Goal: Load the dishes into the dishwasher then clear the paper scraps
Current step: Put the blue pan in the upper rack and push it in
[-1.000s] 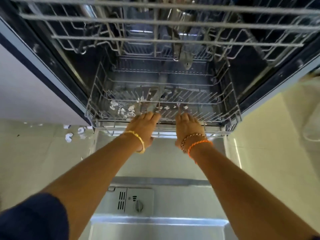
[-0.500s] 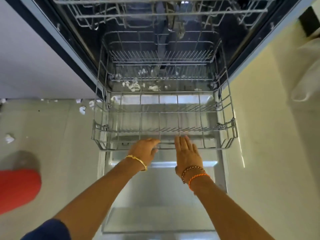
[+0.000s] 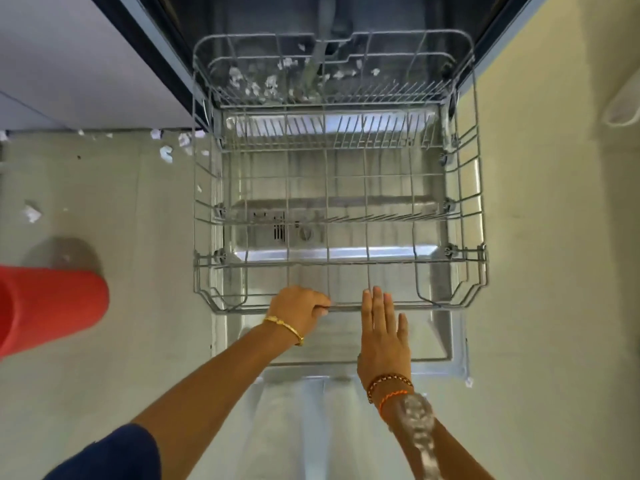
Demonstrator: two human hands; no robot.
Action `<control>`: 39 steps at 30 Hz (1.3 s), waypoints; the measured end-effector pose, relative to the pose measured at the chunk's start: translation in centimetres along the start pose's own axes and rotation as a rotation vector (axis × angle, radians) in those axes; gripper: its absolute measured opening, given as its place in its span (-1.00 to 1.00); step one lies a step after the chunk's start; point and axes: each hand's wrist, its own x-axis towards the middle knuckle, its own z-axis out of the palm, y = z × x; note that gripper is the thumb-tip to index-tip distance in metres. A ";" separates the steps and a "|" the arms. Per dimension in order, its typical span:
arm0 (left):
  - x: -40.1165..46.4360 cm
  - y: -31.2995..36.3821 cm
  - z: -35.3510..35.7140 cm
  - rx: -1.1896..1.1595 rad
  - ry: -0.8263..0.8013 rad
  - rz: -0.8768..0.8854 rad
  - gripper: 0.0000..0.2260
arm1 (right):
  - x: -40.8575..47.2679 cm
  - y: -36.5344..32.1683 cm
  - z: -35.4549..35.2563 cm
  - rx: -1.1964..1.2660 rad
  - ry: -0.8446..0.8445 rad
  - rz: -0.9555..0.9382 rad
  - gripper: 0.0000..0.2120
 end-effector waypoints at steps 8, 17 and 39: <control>-2.9 0.3 3.2 0.178 -0.093 0.055 -0.70 | -4.0 0.7 2.7 -0.042 0.005 -0.022 0.11; -3.5 0.1 4.3 0.107 -0.044 0.025 -0.72 | -4.2 1.0 2.7 -0.034 0.087 -0.029 0.04; -34.3 -12.3 -19.1 -0.261 0.944 0.108 -0.61 | -12.6 -30.6 -25.7 1.009 0.920 -0.282 -0.75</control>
